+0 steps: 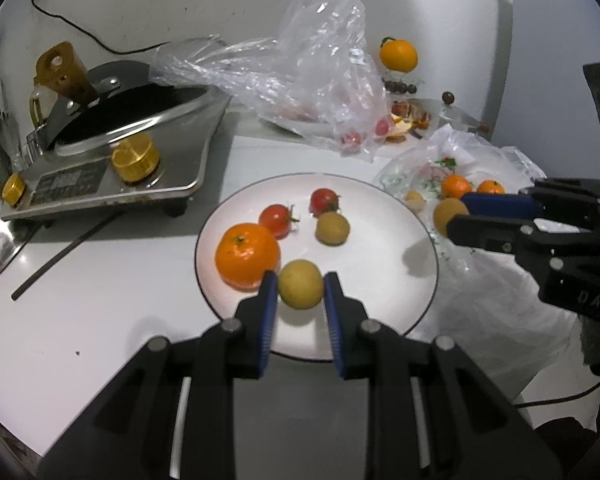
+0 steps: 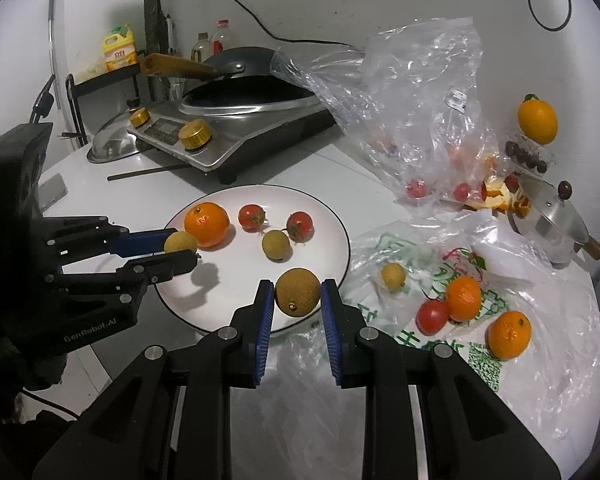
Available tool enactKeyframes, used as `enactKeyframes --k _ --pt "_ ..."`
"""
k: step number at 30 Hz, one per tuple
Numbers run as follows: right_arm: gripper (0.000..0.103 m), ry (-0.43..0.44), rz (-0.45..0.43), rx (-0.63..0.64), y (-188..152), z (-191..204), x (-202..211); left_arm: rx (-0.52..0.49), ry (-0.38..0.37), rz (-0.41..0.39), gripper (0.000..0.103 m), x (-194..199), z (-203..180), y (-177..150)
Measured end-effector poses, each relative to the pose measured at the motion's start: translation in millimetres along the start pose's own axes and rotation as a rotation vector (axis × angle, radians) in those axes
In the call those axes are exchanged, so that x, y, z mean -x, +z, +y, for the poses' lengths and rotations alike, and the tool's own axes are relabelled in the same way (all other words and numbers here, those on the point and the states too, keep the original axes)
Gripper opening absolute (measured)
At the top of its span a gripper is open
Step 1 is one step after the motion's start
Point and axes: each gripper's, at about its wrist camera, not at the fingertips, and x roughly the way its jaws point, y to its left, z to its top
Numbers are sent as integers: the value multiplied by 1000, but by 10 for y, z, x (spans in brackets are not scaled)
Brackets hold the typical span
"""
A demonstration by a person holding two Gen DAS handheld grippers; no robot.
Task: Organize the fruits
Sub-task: 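Lower the yellow fruit onto the plate and open the left tool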
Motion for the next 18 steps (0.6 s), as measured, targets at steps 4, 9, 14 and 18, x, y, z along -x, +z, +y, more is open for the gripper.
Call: enactKeyframes --k 4,9,14,18 --pt "26 6 10 6 21 34 -60 10 -4 10 24 -44 35 -11" --pt "26 6 19 8 26 46 -107 21 -23 21 24 -91 66 -20" --pt "26 8 29 11 33 63 -160 43 -38 40 24 -140 106 -24" --pt "26 11 35 15 43 87 -200 52 -46 46 26 -156 128 -11"
